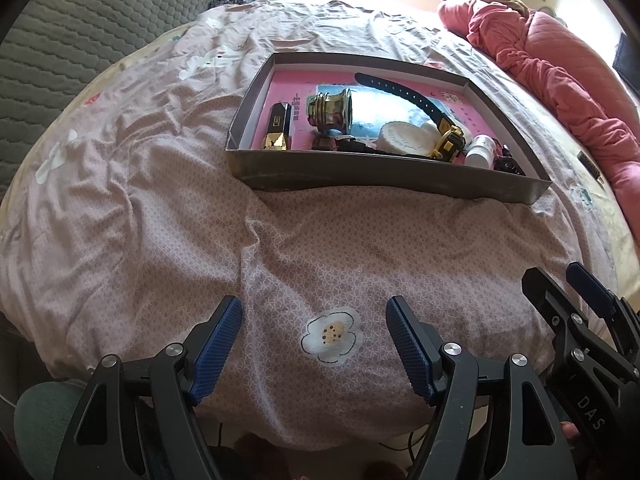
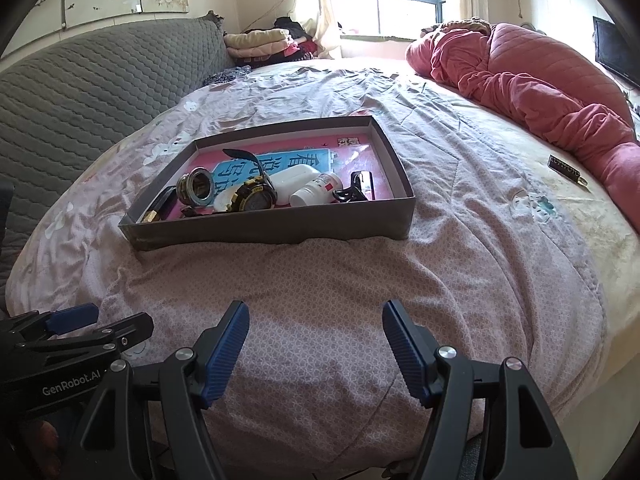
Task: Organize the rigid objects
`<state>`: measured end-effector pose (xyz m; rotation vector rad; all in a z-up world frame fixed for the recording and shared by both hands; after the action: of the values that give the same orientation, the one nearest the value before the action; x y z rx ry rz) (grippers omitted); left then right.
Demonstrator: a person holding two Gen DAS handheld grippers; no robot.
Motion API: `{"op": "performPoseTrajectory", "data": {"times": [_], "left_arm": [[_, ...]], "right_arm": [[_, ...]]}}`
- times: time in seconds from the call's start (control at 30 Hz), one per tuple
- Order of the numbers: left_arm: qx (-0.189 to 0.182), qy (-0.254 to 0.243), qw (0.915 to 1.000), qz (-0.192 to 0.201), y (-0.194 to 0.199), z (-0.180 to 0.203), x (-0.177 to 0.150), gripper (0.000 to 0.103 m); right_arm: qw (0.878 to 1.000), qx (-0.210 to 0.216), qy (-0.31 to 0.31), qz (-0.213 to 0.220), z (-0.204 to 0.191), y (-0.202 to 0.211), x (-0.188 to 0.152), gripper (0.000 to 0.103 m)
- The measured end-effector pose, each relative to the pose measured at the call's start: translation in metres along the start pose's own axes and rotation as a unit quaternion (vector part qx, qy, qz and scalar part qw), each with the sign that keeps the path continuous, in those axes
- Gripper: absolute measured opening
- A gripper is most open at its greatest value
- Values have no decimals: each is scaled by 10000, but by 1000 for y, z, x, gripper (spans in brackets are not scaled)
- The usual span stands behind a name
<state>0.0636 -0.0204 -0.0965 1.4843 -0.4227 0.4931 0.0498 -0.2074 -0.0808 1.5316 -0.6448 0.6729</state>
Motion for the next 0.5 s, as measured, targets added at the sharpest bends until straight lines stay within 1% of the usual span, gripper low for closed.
{"op": "performPoseTrajectory", "data": {"times": [0.5], "left_arm": [[56, 3, 10000, -9, 0, -1, -1, 76]], "right_arm": [[10000, -14, -16, -26, 0, -1, 0, 69]]}}
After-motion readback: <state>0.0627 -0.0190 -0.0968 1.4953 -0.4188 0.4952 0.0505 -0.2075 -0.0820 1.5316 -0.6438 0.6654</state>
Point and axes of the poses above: each gripper's, at about its wrist camera, not at the fingertips, and y roughly against the way its jaws point, z to its right, x to its top, the point moved 2 cm from there along -y, roughly the way its jaws point, and after that the axes turned 4 degrees about z, right-handed, at the moved point
